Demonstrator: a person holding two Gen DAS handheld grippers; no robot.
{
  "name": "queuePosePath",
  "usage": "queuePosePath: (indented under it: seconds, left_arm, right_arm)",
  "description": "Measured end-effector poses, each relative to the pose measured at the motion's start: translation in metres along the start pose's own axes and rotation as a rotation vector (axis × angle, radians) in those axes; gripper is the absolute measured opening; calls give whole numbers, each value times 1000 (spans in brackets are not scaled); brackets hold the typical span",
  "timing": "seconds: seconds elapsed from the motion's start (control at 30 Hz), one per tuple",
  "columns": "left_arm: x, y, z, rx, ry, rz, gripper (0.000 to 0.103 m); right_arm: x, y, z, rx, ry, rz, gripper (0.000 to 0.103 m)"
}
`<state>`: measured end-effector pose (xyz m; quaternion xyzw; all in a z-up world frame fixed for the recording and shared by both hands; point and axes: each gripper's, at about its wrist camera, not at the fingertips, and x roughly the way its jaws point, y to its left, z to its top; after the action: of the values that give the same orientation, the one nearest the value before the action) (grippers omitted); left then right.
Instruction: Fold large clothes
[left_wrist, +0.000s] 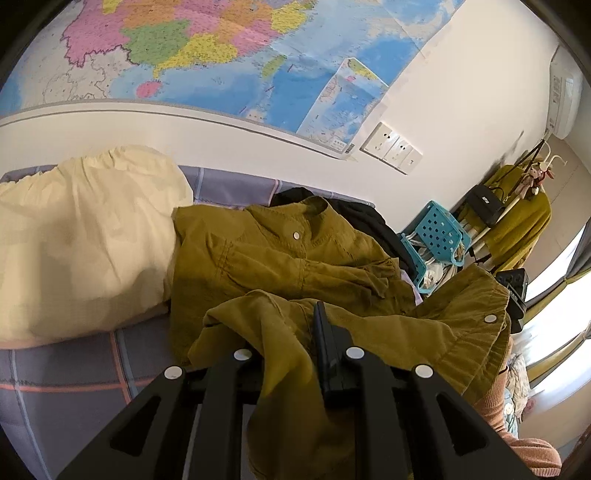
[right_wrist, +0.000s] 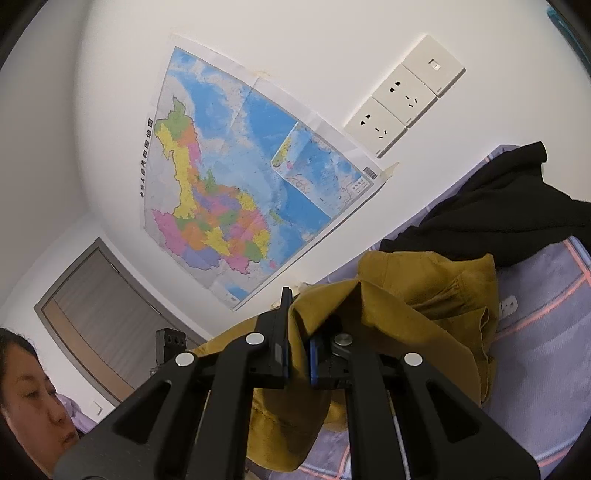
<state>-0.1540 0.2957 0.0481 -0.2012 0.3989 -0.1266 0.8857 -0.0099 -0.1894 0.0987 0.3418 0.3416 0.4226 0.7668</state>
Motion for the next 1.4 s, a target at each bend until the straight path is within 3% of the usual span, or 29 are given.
queuePosePath:
  seconds: [1.4]
  left_arm:
    - [21,6,27,-2,17,33,15]
  right_arm:
    - [29,-18,22,17,18,-29,8]
